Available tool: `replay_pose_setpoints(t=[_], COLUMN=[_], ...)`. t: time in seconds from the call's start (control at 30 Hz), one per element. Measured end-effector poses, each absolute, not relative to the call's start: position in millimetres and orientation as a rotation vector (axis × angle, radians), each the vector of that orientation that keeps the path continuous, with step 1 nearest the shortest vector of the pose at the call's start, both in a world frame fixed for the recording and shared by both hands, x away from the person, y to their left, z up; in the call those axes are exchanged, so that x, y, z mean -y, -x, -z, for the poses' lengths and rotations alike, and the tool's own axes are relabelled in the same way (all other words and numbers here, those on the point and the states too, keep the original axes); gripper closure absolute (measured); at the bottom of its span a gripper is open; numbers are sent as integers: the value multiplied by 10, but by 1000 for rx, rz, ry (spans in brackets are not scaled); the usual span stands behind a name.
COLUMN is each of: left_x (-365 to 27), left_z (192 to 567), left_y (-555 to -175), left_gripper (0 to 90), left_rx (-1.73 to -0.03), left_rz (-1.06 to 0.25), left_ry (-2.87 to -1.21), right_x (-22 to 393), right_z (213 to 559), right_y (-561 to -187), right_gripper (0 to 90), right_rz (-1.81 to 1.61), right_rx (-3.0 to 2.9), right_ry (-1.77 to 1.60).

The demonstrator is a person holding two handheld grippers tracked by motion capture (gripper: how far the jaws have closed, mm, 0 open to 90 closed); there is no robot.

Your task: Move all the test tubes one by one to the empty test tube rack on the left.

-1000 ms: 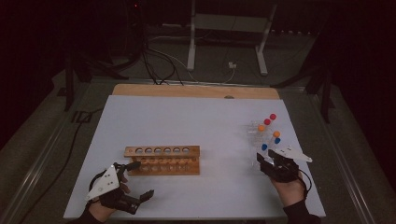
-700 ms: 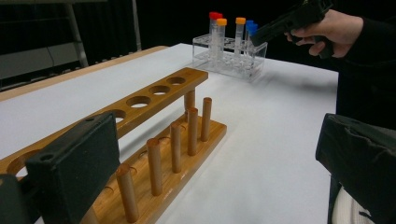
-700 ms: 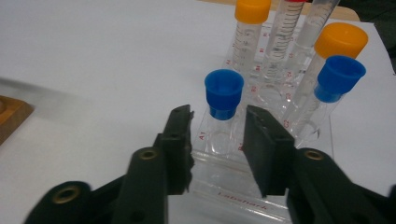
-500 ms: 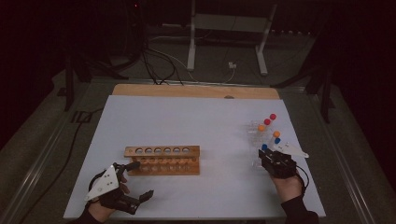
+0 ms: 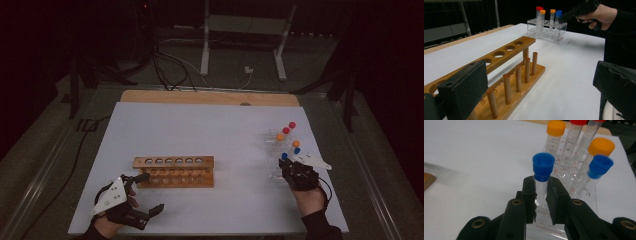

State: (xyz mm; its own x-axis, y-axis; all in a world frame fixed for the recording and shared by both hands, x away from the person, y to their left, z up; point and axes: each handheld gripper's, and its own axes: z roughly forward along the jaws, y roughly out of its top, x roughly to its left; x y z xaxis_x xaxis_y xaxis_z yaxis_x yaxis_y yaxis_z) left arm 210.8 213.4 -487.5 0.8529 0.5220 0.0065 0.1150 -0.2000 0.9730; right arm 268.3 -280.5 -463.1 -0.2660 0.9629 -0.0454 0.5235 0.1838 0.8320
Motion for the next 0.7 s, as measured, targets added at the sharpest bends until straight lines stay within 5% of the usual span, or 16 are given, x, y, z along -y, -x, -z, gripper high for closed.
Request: replay_pose_setpoints(t=[0.7], left_x=[-2119], left_z=[4880], left_y=[-2112], left_gripper=[5], left_rx=[-487], left_rz=[-394], left_ry=[-1775], right_x=[2747], right_z=[4220], right_y=[-2472], right_gripper=[767], right_rz=[-1028], right_rx=[-1816], right_ry=[-1241])
